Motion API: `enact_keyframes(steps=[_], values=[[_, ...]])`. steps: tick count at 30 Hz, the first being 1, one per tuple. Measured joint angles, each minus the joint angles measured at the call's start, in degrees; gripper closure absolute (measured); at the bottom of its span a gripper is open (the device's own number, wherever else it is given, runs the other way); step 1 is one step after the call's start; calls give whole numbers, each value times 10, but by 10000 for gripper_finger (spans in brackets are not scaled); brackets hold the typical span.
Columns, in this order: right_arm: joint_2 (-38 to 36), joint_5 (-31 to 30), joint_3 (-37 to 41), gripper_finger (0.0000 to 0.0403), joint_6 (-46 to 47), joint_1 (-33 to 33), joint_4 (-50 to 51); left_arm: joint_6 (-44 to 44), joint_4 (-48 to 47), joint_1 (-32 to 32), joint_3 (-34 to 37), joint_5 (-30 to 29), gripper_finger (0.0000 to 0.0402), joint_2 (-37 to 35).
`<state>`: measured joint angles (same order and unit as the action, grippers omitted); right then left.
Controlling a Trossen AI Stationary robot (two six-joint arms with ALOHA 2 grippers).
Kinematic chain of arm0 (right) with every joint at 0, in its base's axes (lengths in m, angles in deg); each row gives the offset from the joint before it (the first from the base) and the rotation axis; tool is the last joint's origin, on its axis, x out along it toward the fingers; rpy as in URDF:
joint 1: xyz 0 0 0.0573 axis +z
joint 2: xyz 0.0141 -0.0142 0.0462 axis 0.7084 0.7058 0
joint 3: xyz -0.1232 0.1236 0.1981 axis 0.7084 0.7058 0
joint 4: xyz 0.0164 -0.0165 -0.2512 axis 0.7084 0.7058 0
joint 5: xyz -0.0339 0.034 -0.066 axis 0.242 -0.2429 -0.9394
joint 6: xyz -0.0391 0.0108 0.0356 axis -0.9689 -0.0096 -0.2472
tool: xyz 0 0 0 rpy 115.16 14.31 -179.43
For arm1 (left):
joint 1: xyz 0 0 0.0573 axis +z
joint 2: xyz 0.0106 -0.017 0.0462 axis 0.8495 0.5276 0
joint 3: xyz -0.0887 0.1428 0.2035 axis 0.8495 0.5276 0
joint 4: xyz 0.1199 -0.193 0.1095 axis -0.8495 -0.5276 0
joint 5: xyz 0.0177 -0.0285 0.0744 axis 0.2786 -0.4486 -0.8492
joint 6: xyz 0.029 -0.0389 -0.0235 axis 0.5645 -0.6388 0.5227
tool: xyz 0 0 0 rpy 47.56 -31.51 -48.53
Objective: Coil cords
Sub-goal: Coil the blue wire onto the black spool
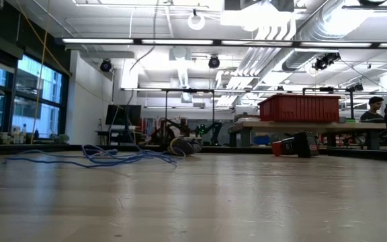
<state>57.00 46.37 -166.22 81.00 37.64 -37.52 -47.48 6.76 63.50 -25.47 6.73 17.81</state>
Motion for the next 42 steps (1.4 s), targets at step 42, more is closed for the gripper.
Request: enact_keyframes(steps=[42], values=[[23, 6, 0, 305, -23, 12, -29, -5, 2, 0, 0, -4, 401, 0]])
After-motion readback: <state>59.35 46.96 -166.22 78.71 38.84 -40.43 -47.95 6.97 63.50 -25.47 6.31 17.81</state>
